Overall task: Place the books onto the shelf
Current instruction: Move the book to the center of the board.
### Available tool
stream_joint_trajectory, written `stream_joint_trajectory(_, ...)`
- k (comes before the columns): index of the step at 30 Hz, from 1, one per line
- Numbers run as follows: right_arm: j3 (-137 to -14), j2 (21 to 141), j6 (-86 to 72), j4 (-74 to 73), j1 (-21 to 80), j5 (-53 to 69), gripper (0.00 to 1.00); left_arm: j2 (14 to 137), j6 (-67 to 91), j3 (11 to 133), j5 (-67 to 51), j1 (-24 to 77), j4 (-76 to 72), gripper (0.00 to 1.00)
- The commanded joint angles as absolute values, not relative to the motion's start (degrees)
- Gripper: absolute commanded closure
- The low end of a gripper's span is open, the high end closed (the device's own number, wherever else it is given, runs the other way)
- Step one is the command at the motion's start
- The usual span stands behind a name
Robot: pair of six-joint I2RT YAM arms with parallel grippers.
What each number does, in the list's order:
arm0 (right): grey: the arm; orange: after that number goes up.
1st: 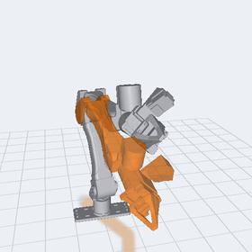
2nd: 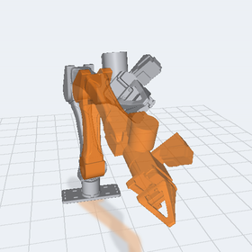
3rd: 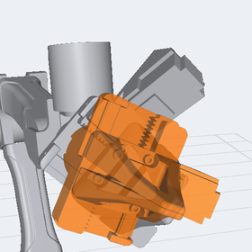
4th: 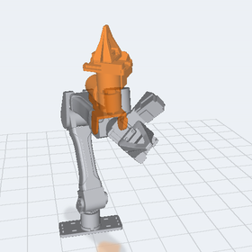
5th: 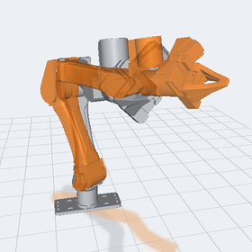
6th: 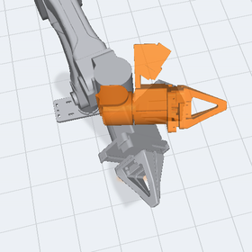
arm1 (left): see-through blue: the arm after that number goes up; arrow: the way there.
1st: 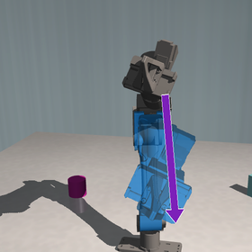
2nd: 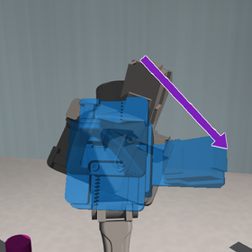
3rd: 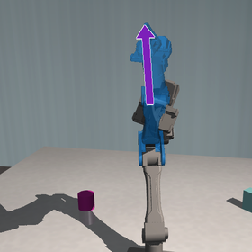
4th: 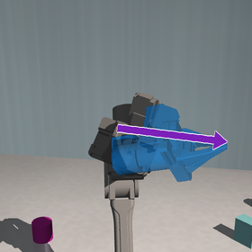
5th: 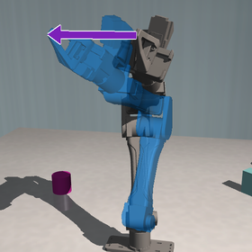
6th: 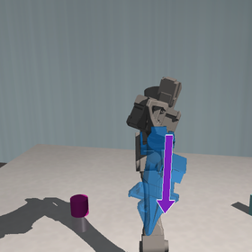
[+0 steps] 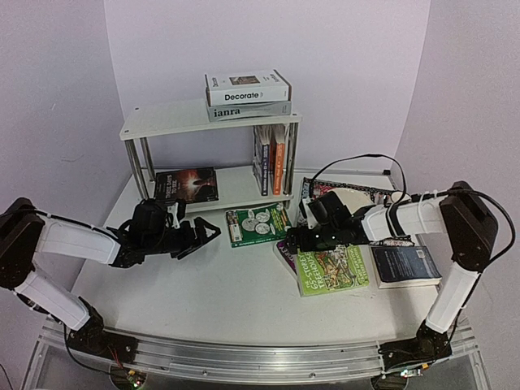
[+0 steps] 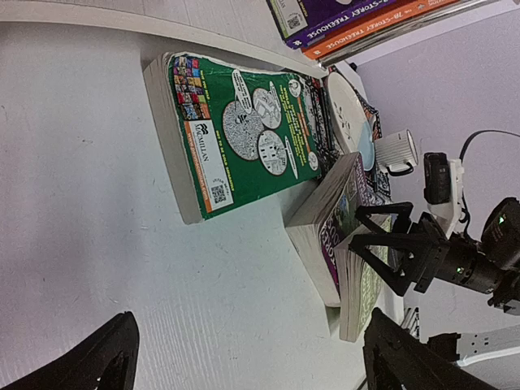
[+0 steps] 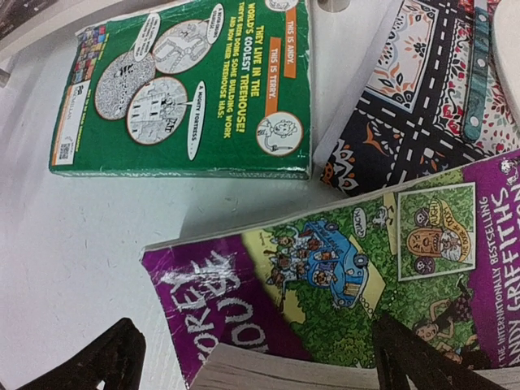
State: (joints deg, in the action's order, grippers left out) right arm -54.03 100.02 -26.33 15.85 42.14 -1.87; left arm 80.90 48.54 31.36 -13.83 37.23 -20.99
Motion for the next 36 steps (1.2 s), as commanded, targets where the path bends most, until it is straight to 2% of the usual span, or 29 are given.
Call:
stream_joint_trajectory(1,-57.4,103.5,-29.0,15.1,40.9,1.6,0.08,84.9,51.3,31.8,-14.9,37.5,-27.8,0.04)
stream_joint_trajectory(13,-63.0,105.6,-27.0,15.0,38.5,0.1,0.12,91.3,50.8,36.4,-15.1,37.5,-28.4,0.08)
stream_joint_trajectory(17,-66.2,107.9,-26.5,14.5,37.1,1.9,0.19,93.1,50.0,38.0,-14.4,37.5,-28.5,0.09)
stream_joint_trajectory(22,-70.8,112.4,-26.3,14.0,35.8,4.1,0.29,95.6,49.2,40.3,-14.5,37.5,-28.6,0.23)
stream_joint_trajectory(24,-72.6,114.4,-26.3,13.6,35.5,4.6,0.31,96.7,49.1,41.2,-14.7,37.4,-28.6,0.24)
stream_joint_trajectory(28,-75.4,117.3,-26.1,12.7,35.3,4.2,0.35,99.6,49.0,43.1,-15.5,37.4,-28.6,0.24)
stream_joint_trajectory(36,-79.5,121.1,-25.4,9.7,35.1,2.6,0.3,104.7,48.2,46.4,-15.9,37.4,-28.9,0.18)
